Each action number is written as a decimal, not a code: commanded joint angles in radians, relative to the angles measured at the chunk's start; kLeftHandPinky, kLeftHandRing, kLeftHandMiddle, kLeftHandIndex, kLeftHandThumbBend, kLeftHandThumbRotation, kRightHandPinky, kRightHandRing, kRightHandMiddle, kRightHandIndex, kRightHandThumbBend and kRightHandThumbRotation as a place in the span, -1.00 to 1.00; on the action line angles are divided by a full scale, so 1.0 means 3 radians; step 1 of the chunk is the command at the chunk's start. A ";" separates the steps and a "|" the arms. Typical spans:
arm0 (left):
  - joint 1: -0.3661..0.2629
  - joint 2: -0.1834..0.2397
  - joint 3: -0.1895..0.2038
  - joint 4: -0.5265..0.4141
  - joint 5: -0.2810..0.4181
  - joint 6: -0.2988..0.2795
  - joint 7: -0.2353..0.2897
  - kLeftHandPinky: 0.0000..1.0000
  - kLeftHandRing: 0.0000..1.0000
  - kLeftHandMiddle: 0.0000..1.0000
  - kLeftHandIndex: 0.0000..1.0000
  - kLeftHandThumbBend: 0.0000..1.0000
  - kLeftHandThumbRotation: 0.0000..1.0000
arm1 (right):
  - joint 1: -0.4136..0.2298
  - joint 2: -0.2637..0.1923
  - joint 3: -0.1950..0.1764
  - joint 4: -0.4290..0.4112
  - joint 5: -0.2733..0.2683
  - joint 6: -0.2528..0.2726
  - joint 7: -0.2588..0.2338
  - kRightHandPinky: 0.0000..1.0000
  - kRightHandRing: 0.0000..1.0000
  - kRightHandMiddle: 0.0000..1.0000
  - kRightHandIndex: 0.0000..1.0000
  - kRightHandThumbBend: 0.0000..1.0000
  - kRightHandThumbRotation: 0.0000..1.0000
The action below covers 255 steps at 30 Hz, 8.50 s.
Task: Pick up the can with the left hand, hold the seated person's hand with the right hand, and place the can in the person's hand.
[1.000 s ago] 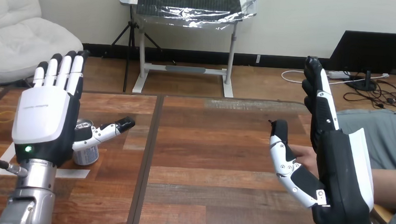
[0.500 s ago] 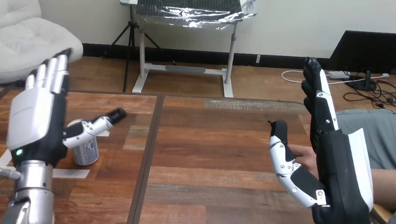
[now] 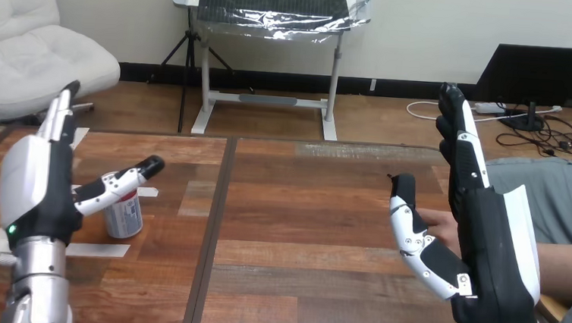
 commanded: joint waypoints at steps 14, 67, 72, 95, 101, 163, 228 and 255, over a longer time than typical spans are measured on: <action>-0.0431 -0.0132 0.0328 0.0297 -0.0707 -0.0162 -0.0768 0.72 0.84 0.89 0.89 0.99 0.27 | -0.0151 0.0025 -0.0042 -0.0137 -0.0019 -0.0006 0.0031 1.00 1.00 1.00 0.99 -0.79 -1.00; -0.0690 -0.0307 0.0410 0.0341 -0.1057 0.0643 -0.1988 0.91 0.98 0.99 0.96 0.83 0.03 | -0.0199 0.0000 -0.0065 -0.0175 0.0021 0.0056 0.0135 1.00 1.00 1.00 0.96 -0.78 -1.00; -0.0710 -0.0325 0.0422 0.0406 -0.1055 0.0622 -0.1956 0.91 0.98 1.00 0.97 0.84 0.00 | -0.0198 -0.0003 -0.0070 -0.0176 0.0008 0.0052 0.0146 1.00 1.00 1.00 0.96 -0.78 -1.00; -0.0755 -0.0329 0.0373 0.0619 -0.0875 0.0588 -0.1620 0.83 0.91 0.95 0.92 0.92 -0.05 | -0.0195 -0.0023 -0.0082 -0.0203 -0.0045 0.0068 0.0166 1.00 1.00 1.00 0.95 -0.75 -1.00; -0.0742 -0.0330 0.0371 0.0636 -0.0837 0.0528 -0.1553 0.80 0.89 0.93 0.90 0.90 -0.06 | -0.0200 -0.0029 -0.0089 -0.0199 -0.0017 0.0060 0.0179 1.00 1.00 1.00 0.94 -0.75 -1.00; -0.0698 -0.0392 0.0477 0.0973 -0.0915 -0.0089 -0.1110 0.06 0.11 0.15 0.14 0.48 -1.00 | -0.0215 -0.0026 -0.0112 -0.0200 0.0003 0.0064 0.0206 1.00 1.00 1.00 0.89 -0.73 -1.00; -0.0633 -0.0266 0.0282 0.0759 -0.0748 0.0225 -0.1668 0.65 0.72 0.75 0.77 0.83 -0.20 | -0.0183 -0.0014 -0.0113 -0.0235 -0.0040 0.0112 0.0265 1.00 1.00 0.99 0.78 -0.69 -1.00; -0.0605 -0.0290 0.0325 0.0768 -0.0725 0.0204 -0.1619 0.61 0.68 0.71 0.72 0.84 -0.13 | -0.0187 -0.0031 -0.0132 -0.0238 -0.0074 0.0110 0.0282 1.00 1.00 0.98 0.76 -0.69 -1.00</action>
